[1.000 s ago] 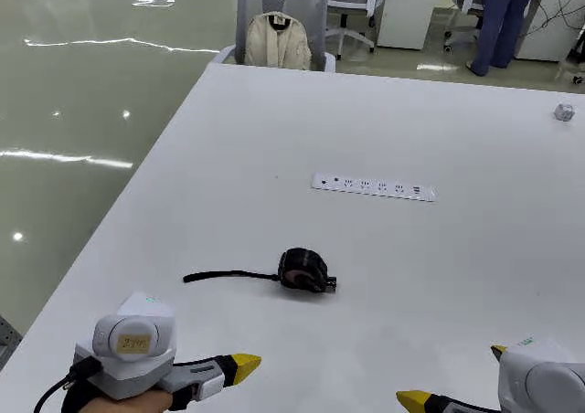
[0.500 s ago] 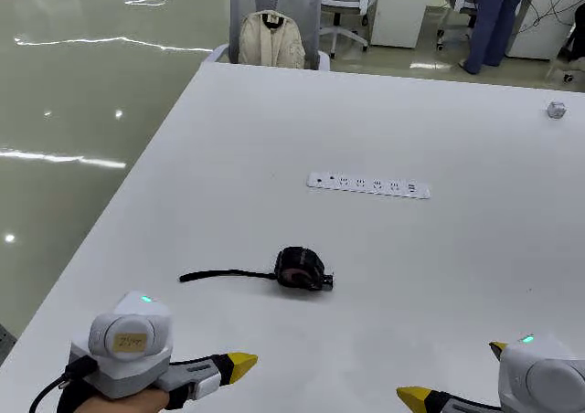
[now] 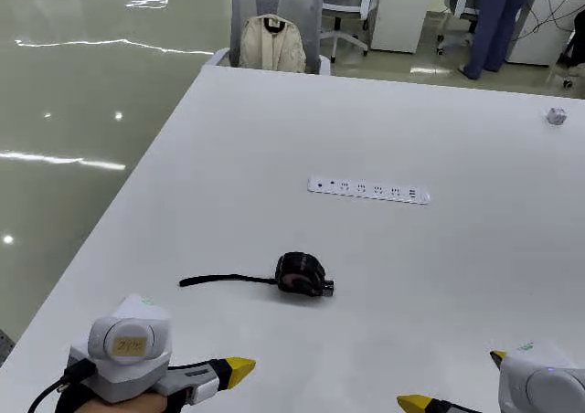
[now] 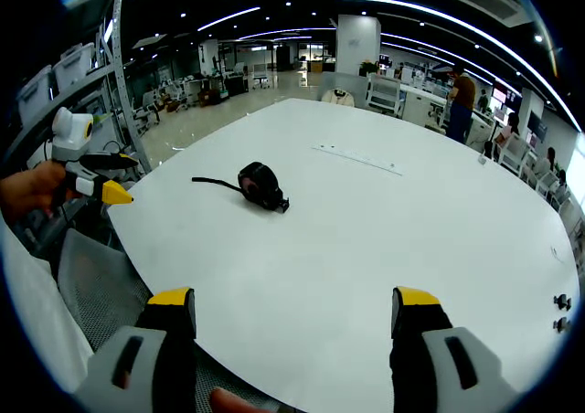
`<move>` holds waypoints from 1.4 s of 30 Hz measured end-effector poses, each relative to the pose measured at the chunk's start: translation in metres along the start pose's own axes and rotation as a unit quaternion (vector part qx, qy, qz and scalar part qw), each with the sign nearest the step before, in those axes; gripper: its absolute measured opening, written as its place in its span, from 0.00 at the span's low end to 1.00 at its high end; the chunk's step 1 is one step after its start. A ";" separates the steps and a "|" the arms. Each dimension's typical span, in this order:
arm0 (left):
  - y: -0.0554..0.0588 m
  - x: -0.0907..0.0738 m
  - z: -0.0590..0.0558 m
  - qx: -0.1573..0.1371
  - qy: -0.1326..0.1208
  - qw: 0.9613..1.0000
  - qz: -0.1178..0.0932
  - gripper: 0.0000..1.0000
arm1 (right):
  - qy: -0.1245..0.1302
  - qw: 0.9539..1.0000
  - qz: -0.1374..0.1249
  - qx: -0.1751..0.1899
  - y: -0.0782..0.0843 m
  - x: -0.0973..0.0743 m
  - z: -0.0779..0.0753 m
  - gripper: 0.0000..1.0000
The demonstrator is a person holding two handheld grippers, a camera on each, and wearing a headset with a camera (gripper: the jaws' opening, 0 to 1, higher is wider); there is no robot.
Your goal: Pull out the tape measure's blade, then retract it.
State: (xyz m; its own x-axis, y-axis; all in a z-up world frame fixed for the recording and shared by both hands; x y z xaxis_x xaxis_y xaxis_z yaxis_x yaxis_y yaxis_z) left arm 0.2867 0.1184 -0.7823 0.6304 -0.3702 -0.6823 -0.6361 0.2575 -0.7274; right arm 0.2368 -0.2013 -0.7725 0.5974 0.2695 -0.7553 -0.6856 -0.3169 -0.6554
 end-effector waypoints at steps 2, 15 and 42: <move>0.000 0.001 0.000 -0.001 0.000 1.000 0.000 0.99 | 0.000 1.000 0.000 0.000 0.000 0.000 -0.001 0.90; -0.001 0.003 -0.002 -0.003 0.000 1.000 0.001 0.98 | -0.002 1.000 0.002 -0.001 -0.001 0.000 -0.004 0.89; 0.008 -0.005 0.007 -0.026 -0.020 0.999 -0.006 0.98 | -0.009 1.000 0.002 -0.013 -0.004 0.000 -0.001 0.86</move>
State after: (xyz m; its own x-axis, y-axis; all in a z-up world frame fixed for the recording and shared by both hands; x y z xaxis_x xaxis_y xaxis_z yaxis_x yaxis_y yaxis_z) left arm 0.2811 0.1290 -0.7853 0.6551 -0.3371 -0.6762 -0.6499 0.2051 -0.7318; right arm 0.2398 -0.2011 -0.7700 0.5875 0.2852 -0.7573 -0.6765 -0.3405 -0.6530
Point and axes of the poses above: the centre of the closed fingertips' face, and the gripper's own axes: x roughly forward along the fingers, z roughly to its left, y roughly out of its underside, the point moved 2 cm from there along -x, roughly backward along the fingers, and after that the axes turned 6 degrees about z, right-handed, at the moved point
